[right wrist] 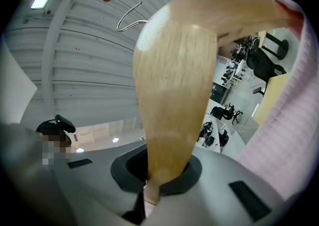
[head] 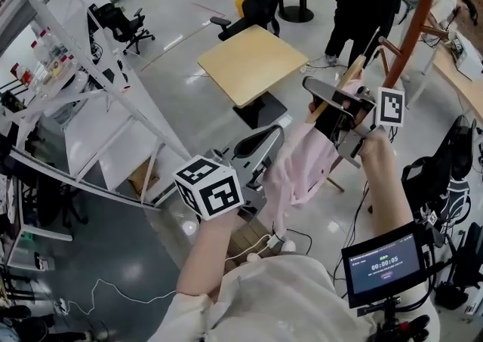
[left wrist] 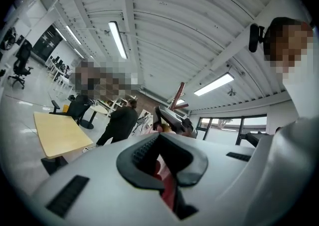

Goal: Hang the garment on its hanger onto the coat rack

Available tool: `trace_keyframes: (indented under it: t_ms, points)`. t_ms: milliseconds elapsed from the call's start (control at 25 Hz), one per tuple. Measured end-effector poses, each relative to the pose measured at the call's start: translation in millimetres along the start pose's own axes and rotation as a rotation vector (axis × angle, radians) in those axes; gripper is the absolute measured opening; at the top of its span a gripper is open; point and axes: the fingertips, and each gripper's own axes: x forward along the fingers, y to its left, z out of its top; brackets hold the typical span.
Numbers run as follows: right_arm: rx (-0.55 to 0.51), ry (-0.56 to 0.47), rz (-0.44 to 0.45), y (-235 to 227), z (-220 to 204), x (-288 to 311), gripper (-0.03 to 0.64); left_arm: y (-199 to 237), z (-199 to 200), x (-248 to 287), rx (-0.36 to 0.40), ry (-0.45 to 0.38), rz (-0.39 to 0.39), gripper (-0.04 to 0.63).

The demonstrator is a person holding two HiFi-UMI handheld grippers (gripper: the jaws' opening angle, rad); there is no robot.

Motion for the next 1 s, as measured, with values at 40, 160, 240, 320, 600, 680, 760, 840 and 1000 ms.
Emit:
trace_keyframes:
  t_ms: [40,160,240,320,600,680,760,840,1000]
  points:
    - [0.005,-0.005,-0.003,-3.6,5.9,-3.1,0.011,0.2,1.8,6.9,0.000,0.004,-0.005,0.006]
    - [0.017,-0.020,-0.011,-13.3,22.5,-12.8,0.011,-1.6,4.1,26.5,-0.005,0.017,-0.026,0.006]
    - [0.025,-0.029,-0.011,-18.1,31.6,-18.6,0.011,-2.0,3.2,37.9,-0.008,0.027,-0.035,0.006]
    - [0.036,-0.040,-0.011,-22.4,38.8,-24.2,0.011,-1.7,1.0,47.2,-0.013,0.038,-0.042,0.006]
    - [0.083,-0.061,-0.015,-41.5,48.2,-46.6,0.011,-2.6,-17.5,72.8,-0.029,0.079,-0.056,0.006]
    - [0.094,-0.070,-0.019,-47.2,49.0,-49.9,0.011,-0.7,-22.2,77.3,-0.039,0.090,-0.056,0.006]
    - [0.099,-0.074,-0.027,-51.2,49.3,-53.4,0.011,-0.3,-26.5,81.1,-0.051,0.099,-0.057,0.006]
    - [0.106,-0.075,-0.034,-54.7,47.8,-56.2,0.011,0.4,-31.5,83.8,-0.064,0.106,-0.059,0.006]
    - [0.122,-0.085,-0.031,-63.3,46.4,-64.5,0.011,1.3,-41.9,91.9,-0.086,0.126,-0.066,0.006]
